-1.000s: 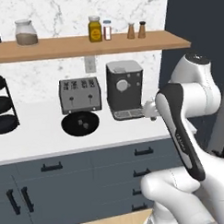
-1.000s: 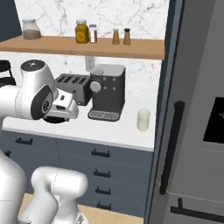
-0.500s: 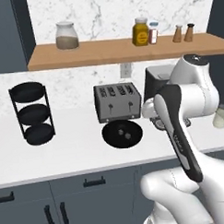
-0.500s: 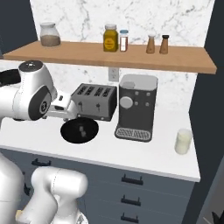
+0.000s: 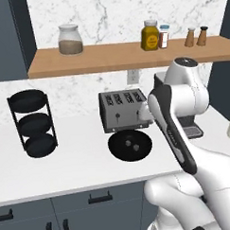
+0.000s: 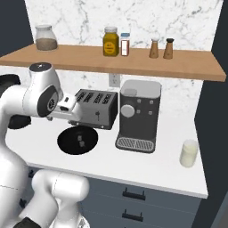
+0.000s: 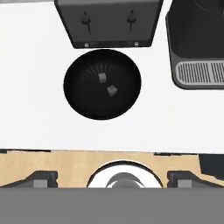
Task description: Grab a lemon wedge from the fridge and one ice cube from the ice bowl, and put them in the glass of lemonade.
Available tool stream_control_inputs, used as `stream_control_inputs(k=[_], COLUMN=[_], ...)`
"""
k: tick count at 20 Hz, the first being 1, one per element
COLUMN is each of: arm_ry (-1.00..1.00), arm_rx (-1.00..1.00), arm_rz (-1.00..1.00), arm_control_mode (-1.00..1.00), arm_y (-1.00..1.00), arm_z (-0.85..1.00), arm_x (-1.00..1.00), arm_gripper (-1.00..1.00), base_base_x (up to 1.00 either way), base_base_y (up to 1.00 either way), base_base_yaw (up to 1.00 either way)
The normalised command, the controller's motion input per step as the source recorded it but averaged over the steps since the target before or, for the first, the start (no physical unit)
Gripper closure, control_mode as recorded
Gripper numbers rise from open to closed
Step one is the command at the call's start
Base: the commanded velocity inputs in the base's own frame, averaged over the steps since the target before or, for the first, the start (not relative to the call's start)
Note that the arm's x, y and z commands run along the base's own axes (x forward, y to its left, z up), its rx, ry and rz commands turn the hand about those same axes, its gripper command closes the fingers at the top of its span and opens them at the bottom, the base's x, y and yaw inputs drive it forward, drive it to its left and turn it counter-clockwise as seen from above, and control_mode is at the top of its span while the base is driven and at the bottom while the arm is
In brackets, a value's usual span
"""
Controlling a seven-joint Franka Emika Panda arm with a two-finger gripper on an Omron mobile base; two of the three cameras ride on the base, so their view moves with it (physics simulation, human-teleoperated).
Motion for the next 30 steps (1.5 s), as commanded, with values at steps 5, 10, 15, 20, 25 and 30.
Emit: stream_control_inputs(k=[5, 10, 15, 20, 25, 30], arm_ry=[0.06, 0.14, 0.25, 0.14, 0.05, 0.06], arm_rx=[0.14, 0.19, 0.0, 0.0, -0.05, -0.1], arm_rz=[0.07, 0.1, 0.12, 0.09, 0.04, 0.0], arm_control_mode=[-1.0, -1.0, -1.0, -1.0, -1.0, -1.0], arm_y=[-0.12, 0.03, 0.24, 0.32, 0.29, 0.14], arm_z=[-0.44, -0.14, -0.4, -0.69, -0.45, -0.34], arm_x=[0.22, 0.01, 0.52, 0.78, 0.53, 0.32], arm_gripper=[-1.0, -1.0, -1.0, -1.0, -1.0, -1.0], base_base_x=[0.0, 0.0, 0.0, 0.0, 0.0, 0.0], base_base_y=[0.0, 0.0, 0.0, 0.0, 0.0, 0.0], base_base_yaw=[0.0, 0.0, 0.0, 0.0, 0.0, 0.0])
